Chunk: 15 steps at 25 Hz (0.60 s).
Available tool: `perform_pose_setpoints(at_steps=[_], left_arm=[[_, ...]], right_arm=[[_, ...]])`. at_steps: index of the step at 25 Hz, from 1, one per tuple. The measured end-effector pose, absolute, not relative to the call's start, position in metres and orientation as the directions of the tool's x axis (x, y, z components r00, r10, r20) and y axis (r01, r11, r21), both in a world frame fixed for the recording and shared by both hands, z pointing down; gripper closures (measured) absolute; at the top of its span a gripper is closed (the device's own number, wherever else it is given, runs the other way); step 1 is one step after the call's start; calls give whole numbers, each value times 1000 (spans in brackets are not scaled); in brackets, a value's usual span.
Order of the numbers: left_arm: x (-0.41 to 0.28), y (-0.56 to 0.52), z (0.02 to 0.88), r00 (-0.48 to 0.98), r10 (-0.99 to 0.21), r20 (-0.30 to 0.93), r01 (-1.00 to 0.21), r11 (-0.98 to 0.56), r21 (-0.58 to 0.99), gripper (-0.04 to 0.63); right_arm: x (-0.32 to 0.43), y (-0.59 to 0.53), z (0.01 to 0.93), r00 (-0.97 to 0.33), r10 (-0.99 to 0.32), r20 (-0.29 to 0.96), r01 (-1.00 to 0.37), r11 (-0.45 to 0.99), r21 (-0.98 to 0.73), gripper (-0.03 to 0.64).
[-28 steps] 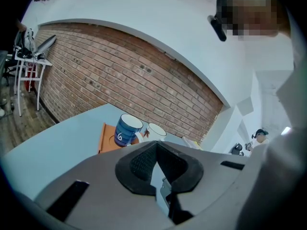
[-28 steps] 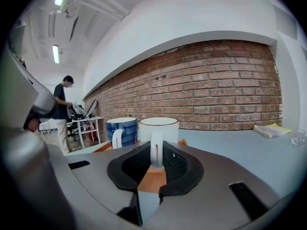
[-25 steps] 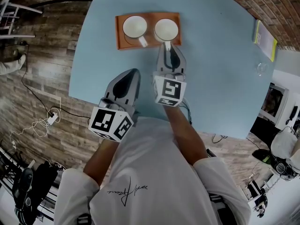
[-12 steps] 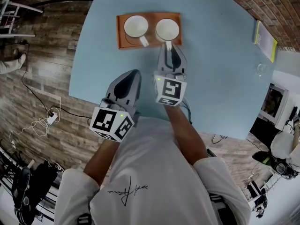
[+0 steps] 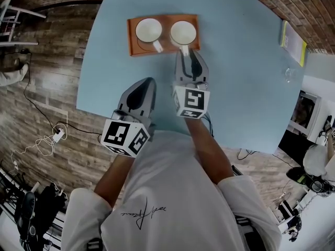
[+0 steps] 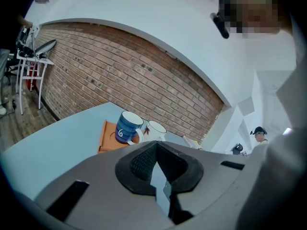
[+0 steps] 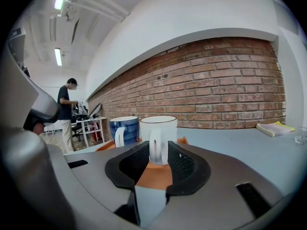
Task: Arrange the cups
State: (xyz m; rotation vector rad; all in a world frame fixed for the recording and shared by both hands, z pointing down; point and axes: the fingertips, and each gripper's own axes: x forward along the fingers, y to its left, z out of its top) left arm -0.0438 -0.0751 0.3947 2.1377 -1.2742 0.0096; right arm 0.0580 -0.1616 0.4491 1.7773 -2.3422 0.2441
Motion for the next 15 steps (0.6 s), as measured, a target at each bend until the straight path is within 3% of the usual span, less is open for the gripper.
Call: perform_pose_setpoints(at_steps=[15], left_arm=[[-39,-68,380,507,-821,261,-793,-326,514,586]], right_arm=[[73,-143,415,-285,-931,229,-951,305,54,539]])
